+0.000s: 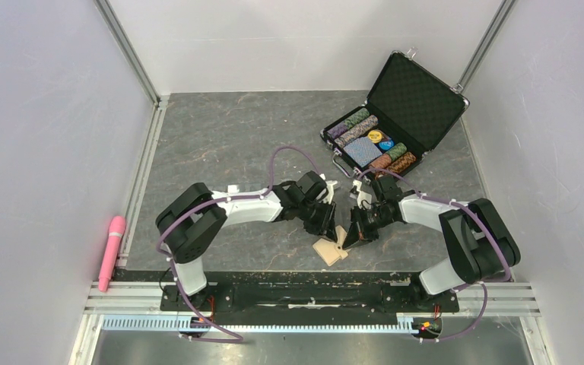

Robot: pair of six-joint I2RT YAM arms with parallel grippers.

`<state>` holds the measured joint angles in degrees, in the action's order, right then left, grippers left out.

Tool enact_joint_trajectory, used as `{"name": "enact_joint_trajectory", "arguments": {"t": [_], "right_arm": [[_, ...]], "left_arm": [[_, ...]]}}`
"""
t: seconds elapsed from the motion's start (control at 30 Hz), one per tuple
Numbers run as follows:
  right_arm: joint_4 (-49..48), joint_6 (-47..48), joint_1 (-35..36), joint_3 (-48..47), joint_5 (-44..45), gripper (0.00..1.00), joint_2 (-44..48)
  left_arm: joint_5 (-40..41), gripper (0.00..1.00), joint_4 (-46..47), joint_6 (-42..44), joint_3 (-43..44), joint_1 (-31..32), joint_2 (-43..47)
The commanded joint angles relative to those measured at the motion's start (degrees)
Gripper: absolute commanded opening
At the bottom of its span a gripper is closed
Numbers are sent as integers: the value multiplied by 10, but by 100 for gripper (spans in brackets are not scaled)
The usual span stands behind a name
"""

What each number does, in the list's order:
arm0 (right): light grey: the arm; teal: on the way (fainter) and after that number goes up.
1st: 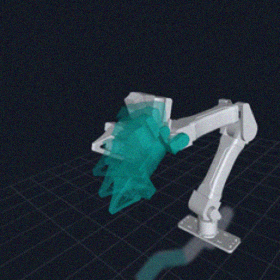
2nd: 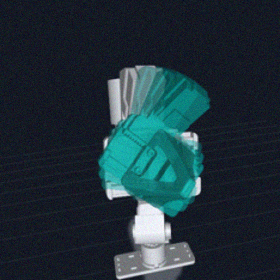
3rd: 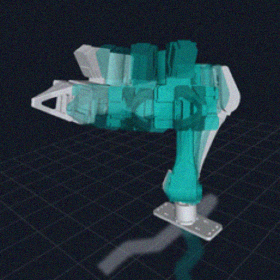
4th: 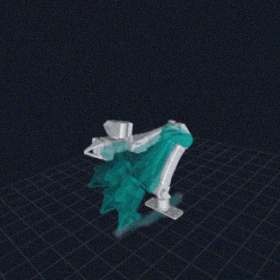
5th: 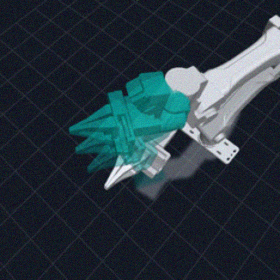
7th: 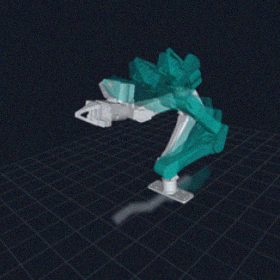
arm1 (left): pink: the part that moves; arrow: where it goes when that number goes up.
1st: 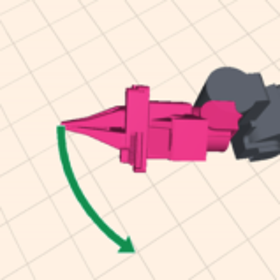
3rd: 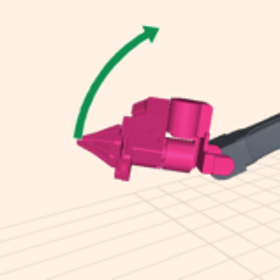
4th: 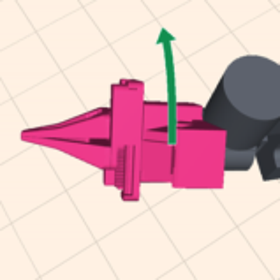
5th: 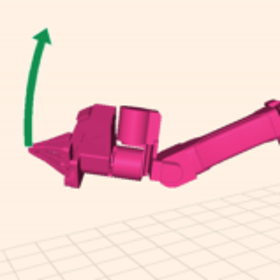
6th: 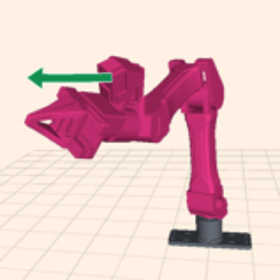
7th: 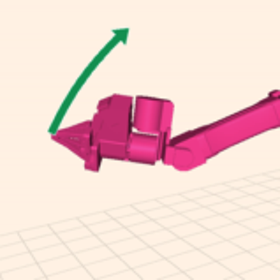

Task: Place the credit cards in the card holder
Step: Close the card holder at the center of the board.

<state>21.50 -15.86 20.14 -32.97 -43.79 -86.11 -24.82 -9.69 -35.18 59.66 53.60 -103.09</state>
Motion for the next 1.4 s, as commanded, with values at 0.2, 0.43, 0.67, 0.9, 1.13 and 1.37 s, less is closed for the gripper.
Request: {"name": "enact_joint_trajectory", "arguments": {"t": [0.2,0.43,0.67,0.9,1.13,1.37], "right_arm": [[-6,17,7,-6,48,0,-16],[-6,18,8,-7,49,0,-18],[-6,17,7,-10,49,0,-17],[-6,23,7,-19,54,0,1],[-10,23,7,-31,49,0,18],[-10,21,7,-32,51,0,17]], "left_arm": [[-70,29,18,-24,10,8,-40],[-78,30,-1,-19,30,11,-66],[-67,2,-2,-18,33,11,-55],[-20,2,-28,3,39,11,-21],[2,2,-49,20,52,11,1],[20,2,-67,34,61,11,6]]}}
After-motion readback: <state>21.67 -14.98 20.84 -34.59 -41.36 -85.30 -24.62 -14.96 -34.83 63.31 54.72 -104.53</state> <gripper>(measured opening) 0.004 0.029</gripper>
